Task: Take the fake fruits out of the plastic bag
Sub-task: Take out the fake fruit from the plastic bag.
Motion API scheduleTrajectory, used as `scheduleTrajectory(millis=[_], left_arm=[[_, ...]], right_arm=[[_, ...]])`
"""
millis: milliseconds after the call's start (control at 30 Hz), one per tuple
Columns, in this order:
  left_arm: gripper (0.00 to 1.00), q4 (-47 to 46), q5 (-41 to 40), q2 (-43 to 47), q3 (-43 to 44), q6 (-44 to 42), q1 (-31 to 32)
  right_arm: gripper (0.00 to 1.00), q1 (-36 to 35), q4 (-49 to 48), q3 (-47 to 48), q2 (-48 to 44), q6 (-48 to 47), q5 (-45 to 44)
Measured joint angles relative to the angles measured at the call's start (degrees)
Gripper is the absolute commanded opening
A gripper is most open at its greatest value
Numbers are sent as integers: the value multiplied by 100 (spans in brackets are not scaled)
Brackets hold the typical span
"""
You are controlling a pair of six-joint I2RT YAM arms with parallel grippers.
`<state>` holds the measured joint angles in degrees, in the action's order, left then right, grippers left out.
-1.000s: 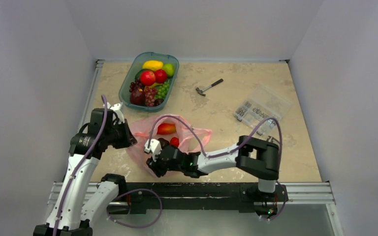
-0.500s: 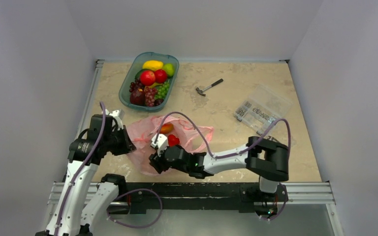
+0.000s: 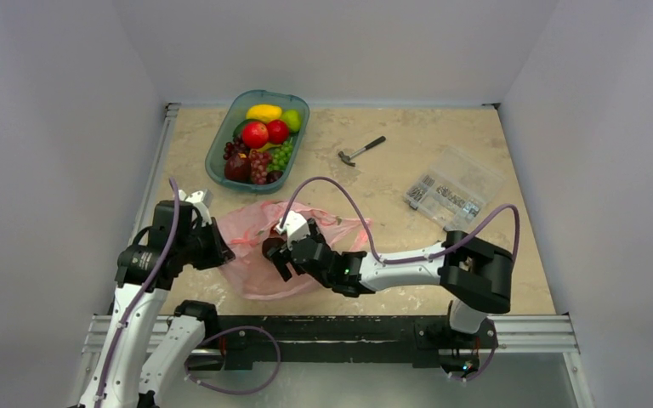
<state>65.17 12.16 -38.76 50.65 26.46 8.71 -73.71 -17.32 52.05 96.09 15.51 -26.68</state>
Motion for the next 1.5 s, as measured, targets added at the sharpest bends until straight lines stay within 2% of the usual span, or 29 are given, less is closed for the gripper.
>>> scheduleTrajectory(millis=[167,433,567,733,933,1100,1433,1500], left_arm=[[0,-2,0,-22,0,2,0],[0,-42,-2,-59,-2,9,0],[0,-46,-2,-15,-22,15,0],[0,-46,-2,17,-42,15,0],[0,-46,-2,15,-42,15,0],[0,-46,-2,15,-42,15,0],[0,-46,-2,11,-44,15,0],[0,-48,-2,9,-44,15,0]], right_arm=[[83,33,358,44,315,-90,-389],[94,33,487,313,789,-369,-748],[94,39,481,538,1119,-435,-785],[73,57,417,673,1327,-455,-809],[41,66,330,693,1333,-433,-741],[22,70,245,789,1311,-426,-664],[0,70,280,643,946,-444,-413],[0,72,262,619,850,-437,-372]])
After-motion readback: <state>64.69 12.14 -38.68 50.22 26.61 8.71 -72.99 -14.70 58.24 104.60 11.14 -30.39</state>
